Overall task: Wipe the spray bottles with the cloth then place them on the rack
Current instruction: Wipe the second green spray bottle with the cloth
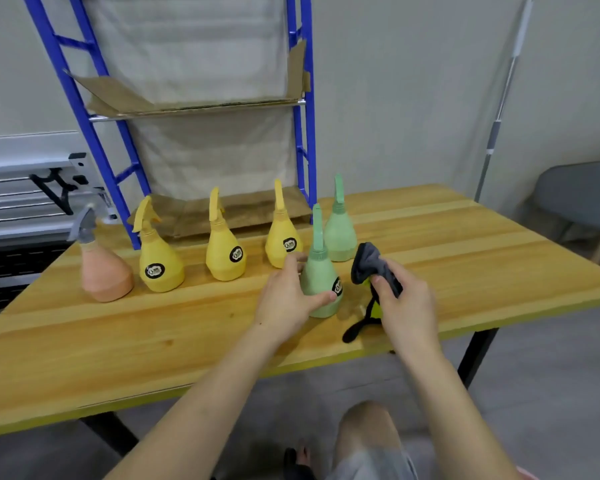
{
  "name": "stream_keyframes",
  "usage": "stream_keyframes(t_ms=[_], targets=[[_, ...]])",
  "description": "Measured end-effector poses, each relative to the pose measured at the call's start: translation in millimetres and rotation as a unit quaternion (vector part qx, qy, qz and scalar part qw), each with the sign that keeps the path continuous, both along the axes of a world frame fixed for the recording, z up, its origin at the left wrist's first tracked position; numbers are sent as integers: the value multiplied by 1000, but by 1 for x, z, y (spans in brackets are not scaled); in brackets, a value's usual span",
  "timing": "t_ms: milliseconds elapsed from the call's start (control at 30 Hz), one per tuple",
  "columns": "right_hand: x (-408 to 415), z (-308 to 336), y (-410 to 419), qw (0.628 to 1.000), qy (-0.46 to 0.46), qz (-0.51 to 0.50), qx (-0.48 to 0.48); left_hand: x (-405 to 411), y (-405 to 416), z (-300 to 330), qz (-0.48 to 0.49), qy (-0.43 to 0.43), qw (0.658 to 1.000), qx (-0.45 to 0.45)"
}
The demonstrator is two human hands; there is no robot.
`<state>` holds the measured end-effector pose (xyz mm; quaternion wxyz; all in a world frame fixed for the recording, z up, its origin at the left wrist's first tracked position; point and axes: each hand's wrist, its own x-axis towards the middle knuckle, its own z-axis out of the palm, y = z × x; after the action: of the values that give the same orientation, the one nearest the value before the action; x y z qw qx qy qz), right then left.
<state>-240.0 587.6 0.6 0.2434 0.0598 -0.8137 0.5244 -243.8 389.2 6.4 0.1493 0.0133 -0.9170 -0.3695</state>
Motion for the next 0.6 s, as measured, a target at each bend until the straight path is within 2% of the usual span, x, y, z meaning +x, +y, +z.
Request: stream_keyframes(t_ms=[400, 600], targets=[[-33, 12, 67, 996, -37, -79, 10, -91, 82, 4, -23, -2, 999, -38], [-38, 10, 73, 996, -55, -71, 9, -109, 105, 8, -21, -7, 1000, -17]])
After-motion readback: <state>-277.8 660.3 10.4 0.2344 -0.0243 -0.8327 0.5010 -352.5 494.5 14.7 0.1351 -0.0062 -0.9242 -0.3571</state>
